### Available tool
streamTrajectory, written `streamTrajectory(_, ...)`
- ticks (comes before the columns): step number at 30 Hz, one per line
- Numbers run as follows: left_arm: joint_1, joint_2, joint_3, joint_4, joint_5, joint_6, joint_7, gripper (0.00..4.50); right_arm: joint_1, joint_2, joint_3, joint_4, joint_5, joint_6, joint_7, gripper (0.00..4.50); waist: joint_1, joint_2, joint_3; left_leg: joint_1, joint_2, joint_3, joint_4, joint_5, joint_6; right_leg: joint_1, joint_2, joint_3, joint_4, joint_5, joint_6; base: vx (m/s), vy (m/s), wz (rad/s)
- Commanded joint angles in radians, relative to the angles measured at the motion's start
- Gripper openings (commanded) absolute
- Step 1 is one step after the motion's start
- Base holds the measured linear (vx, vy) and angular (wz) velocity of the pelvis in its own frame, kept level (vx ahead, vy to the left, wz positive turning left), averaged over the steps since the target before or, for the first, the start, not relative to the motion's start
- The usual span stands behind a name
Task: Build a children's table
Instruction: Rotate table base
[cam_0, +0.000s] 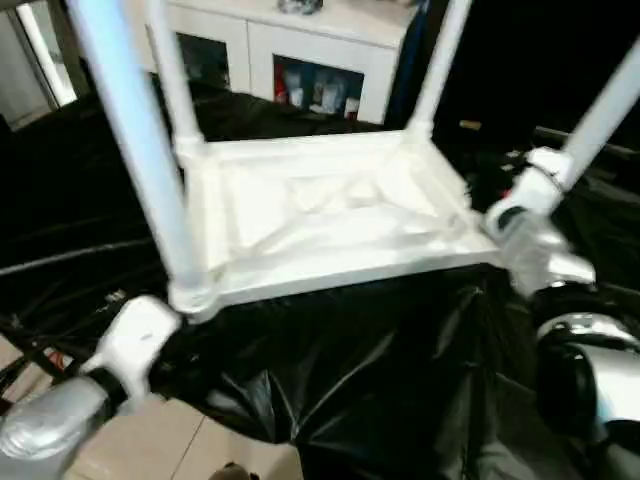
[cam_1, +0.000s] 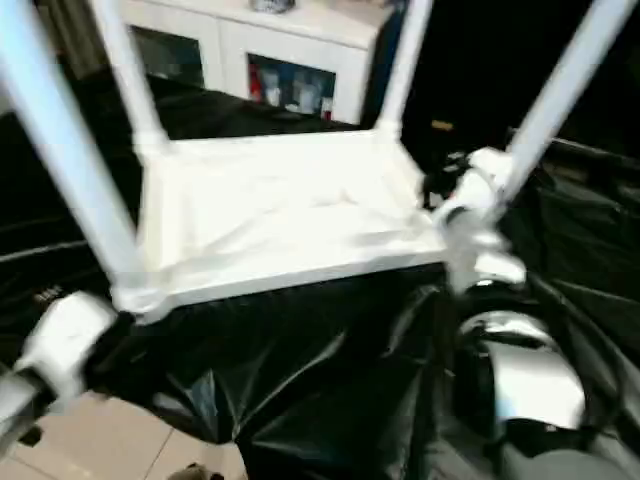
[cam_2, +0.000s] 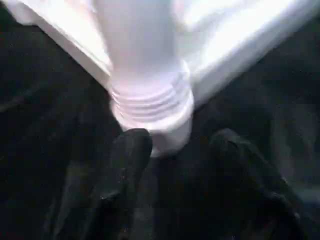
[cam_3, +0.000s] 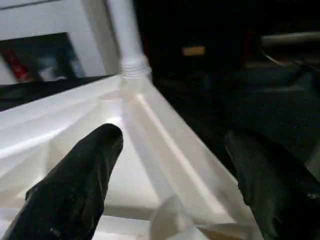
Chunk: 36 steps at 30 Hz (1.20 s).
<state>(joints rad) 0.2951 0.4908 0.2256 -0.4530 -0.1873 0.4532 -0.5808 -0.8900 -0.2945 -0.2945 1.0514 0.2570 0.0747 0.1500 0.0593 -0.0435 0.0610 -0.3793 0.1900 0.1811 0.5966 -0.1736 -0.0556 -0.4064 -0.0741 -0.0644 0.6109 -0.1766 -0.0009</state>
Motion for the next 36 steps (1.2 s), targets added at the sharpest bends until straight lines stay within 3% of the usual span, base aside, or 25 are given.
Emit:
streamTrajectory(1, 0.019, -0.006, 0.073, 0.011, -0.061, -0.016, -0.023, 2.78, 0.050, 0.024, 0.046, -0.086, -0.002, 0.020, 0.100, 4.02, -0.005, 0.013, -0.049, 0.013, 0.029, -0.012, -0.079, -0.388, -0.017, 0.025, -0.047, 0.041, -0.081, -0.325, -0.145, 0.000, 0.000, 0.00)
streamTrajectory(5, 0.010, -0.001, 0.181, 0.058, -0.074, -0.052, 0.022, 2.95, 0.211, 0.054, 0.119, -0.325, 0.027, 0.102, 0.185, 4.30, -0.009, 0.013, -0.048, 0.015, 0.036, -0.016, -0.084, -0.352, -0.007, 0.024, -0.044, 0.044, -0.080, -0.302, -0.135, 0.000, 0.000, 0.00)
streamTrajectory(6, -0.008, -0.002, 0.199, 0.066, -0.081, -0.058, 0.039, 2.95, 0.249, 0.055, 0.133, -0.379, 0.033, 0.117, 0.196, 4.30, -0.008, 0.007, -0.047, 0.018, 0.035, -0.014, -0.084, -0.345, -0.008, 0.023, -0.041, 0.045, -0.080, -0.287, -0.135, 0.000, 0.000, 0.00)
streamTrajectory(9, -0.067, -0.017, 0.217, 0.070, -0.106, -0.049, 0.070, 3.29, 0.341, 0.055, 0.168, -0.508, 0.043, 0.158, 0.209, 4.50, -0.004, 0.011, -0.043, 0.018, 0.037, -0.016, -0.090, -0.360, -0.017, 0.023, -0.043, 0.045, -0.080, -0.301, -0.139, 0.000, 0.000, 0.00)
streamTrajectory(10, -0.110, -0.037, 0.212, 0.068, -0.130, -0.043, 0.078, 3.34, 0.404, 0.051, 0.187, -0.605, 0.042, 0.190, 0.220, 4.50, 0.003, 0.018, -0.038, 0.029, 0.039, -0.015, -0.091, -0.403, -0.032, 0.012, -0.043, 0.048, -0.088, -0.330, -0.127, 0.000, 0.000, 0.00)
streamTrajectory(11, -0.132, -0.045, 0.196, 0.069, -0.139, -0.043, 0.077, 3.59, 0.437, 0.052, 0.183, -0.659, 0.046, 0.203, 0.217, 4.50, 0.004, 0.017, -0.039, 0.028, 0.039, -0.016, -0.091, -0.404, -0.037, 0.015, -0.044, 0.049, -0.087, -0.334, -0.121, 0.000, 0.000, 0.00)
streamTrajectory(13, -0.132, -0.045, 0.196, 0.069, -0.139, -0.043, 0.077, 3.69, 0.437, 0.052, 0.183, -0.659, 0.046, 0.203, 0.217, 4.50, 0.002, 0.014, -0.038, 0.023, 0.038, -0.020, -0.095, -0.413, -0.046, 0.018, -0.048, 0.048, -0.085, -0.350, -0.111, 0.000, 0.000, 0.00)
streamTrajectory(14, -0.170, -0.057, 0.155, 0.070, -0.162, -0.037, 0.058, 3.74, 0.489, 0.054, 0.159, -0.736, 0.051, 0.226, 0.191, 4.50, -0.002, 0.012, -0.039, 0.019, 0.036, -0.021, -0.095, -0.416, -0.046, 0.022, -0.050, 0.047, -0.087, -0.374, -0.105, 0.000, 0.000, 0.00)
streamTrajectory(15, -0.186, -0.062, 0.134, 0.069, -0.174, -0.032, 0.046, 3.79, 0.508, 0.055, 0.144, -0.762, 0.052, 0.235, 0.175, 4.50, 0.000, 0.020, -0.036, 0.025, 0.036, -0.019, -0.093, -0.412, -0.049, 0.014, -0.051, 0.052, -0.093, -0.381, -0.089, 0.000, 0.000, 0.00)
streamTrajectory(17, -0.216, -0.069, 0.097, 0.075, -0.194, -0.019, 0.022, 4.03, 0.546, 0.044, 0.127, -0.819, 0.046, 0.268, 0.142, 4.50, -0.003, 0.015, -0.036, 0.023, 0.033, -0.019, -0.093, -0.418, -0.050, 0.015, -0.047, 0.051, -0.093, -0.384, -0.087, 0.000, 0.000, 0.00)
streamTrajectory(18, -0.226, -0.073, 0.091, 0.080, -0.194, -0.019, 0.023, 4.14, 0.553, 0.040, 0.120, -0.830, 0.045, 0.276, 0.133, 4.50, -0.002, 0.022, -0.035, 0.028, 0.033, -0.018, -0.092, -0.424, -0.052, 0.010, -0.045, 0.052, -0.096, -0.387, -0.082, 0.000, 0.000, 0.00)
streamTrajectory(19, -0.240, -0.080, 0.087, 0.088, -0.206, -0.014, 0.021, 4.19, 0.564, 0.033, 0.114, -0.847, 0.044, 0.292, 0.120, 4.50, -0.004, 0.017, -0.034, 0.025, 0.032, -0.020, -0.093, -0.424, -0.052, 0.014, -0.045, 0.050, -0.095, -0.397, -0.078, 0.000, 0.000, 0.00)
streamTrajectory(22, -0.274, -0.089, 0.079, 0.113, -0.214, -0.011, 0.020, 4.45, 0.585, 0.009, 0.108, -0.881, 0.006, 0.342, 0.068, 4.50, -0.004, 0.017, -0.030, 0.022, 0.030, -0.020, -0.092, -0.419, -0.051, 0.013, -0.047, 0.049, -0.100, -0.443, -0.063, 0.000, 0.000, 0.00)
streamTrajectory(27, -0.316, -0.088, 0.066, 0.099, -0.277, 0.017, 0.001, 4.45, 0.585, -0.014, 0.079, -0.882, -0.056, 0.425, -0.050, 4.50, -0.013, 0.009, -0.026, 0.020, 0.027, -0.019, -0.089, -0.400, -0.053, 0.010, -0.047, 0.049, -0.102, -0.463, -0.047, 0.000, 0.000, 0.00)
streamTrajectory(29, -0.289, -0.069, 0.052, 0.083, -0.280, 0.022, -0.031, 4.45, 0.579, -0.020, 0.071, -0.864, -0.067, 0.429, -0.074, 4.50, -0.015, 0.014, -0.024, 0.017, 0.028, -0.021, -0.091, -0.393, -0.054, 0.010, -0.048, 0.048, -0.100, -0.450, -0.046, 0.000, 0.000, 0.00)
streamTrajectory(33, -0.225, -0.025, 0.021, 0.077, -0.258, 0.003, -0.096, 4.45, 0.576, -0.021, 0.068, -0.875, -0.058, 0.440, -0.078, 4.50, -0.024, 0.014, -0.023, 0.014, 0.030, -0.018, -0.091, -0.369, -0.043, 0.012, -0.044, 0.051, -0.092, -0.374, -0.063, 0.000, 0.000, 0.00)
streamTrajectory(36, -0.248, -0.034, 0.013, 0.085, -0.266, 0.003, -0.080, 4.45, 0.564, -0.019, 0.092, -0.872, -0.074, 0.472, -0.069, 4.50, -0.024, 0.014, -0.026, 0.016, 0.032, -0.014, -0.089, -0.327, -0.040, 0.015, -0.041, 0.053, -0.084, -0.289, -0.093, 0.000, 0.000, 0.00)
